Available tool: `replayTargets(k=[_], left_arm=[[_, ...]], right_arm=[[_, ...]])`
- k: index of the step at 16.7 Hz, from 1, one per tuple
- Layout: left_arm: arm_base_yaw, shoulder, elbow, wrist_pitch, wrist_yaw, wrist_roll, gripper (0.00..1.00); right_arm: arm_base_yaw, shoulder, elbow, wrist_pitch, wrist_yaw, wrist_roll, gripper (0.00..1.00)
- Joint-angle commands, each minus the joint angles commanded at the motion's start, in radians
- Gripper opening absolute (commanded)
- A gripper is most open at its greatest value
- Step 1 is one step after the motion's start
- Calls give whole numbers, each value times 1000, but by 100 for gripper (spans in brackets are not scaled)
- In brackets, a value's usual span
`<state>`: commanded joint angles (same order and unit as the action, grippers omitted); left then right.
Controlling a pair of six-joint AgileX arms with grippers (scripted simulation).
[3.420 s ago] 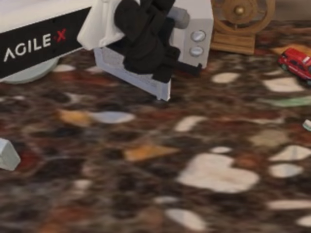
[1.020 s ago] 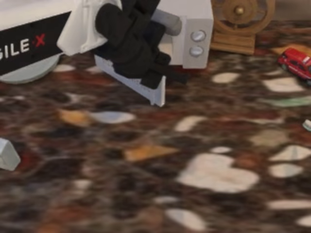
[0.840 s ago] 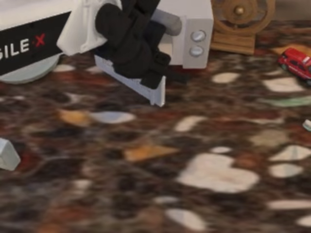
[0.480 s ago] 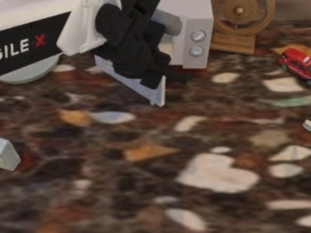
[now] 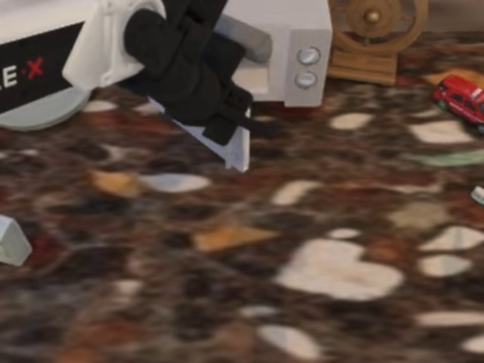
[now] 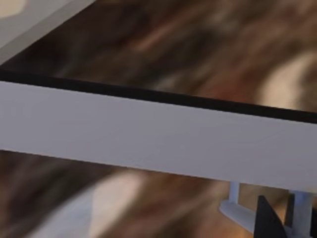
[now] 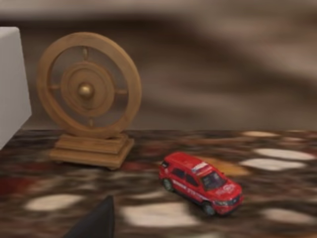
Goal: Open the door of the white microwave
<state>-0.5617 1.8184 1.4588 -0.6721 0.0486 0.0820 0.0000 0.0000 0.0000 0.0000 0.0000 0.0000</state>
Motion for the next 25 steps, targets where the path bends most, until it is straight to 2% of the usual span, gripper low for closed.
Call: replayTargets(k=[25], left_arm=[[7,-6,-16,-1,10,22,0]], right_arm=[[0,0,0,0,0,0,100]])
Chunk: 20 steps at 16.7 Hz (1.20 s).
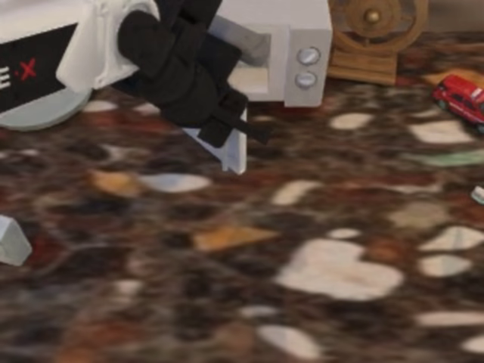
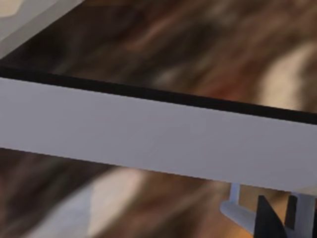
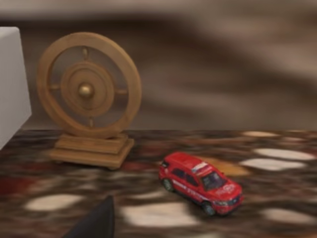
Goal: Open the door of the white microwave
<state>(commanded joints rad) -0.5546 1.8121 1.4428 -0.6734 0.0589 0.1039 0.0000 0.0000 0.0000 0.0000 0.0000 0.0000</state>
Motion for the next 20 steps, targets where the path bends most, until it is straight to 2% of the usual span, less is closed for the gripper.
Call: replayTargets(k=[4,10,20], left_arm=[[1,-5,-9,-2,15,11,0],[50,-53,-61,-3,79,137,0],[51,-53,-64,-4,81,141,0]], right_arm=[[0,0,0,0,0,0,100],[0,0,0,0,0,0,100],[0,0,0,0,0,0,100]])
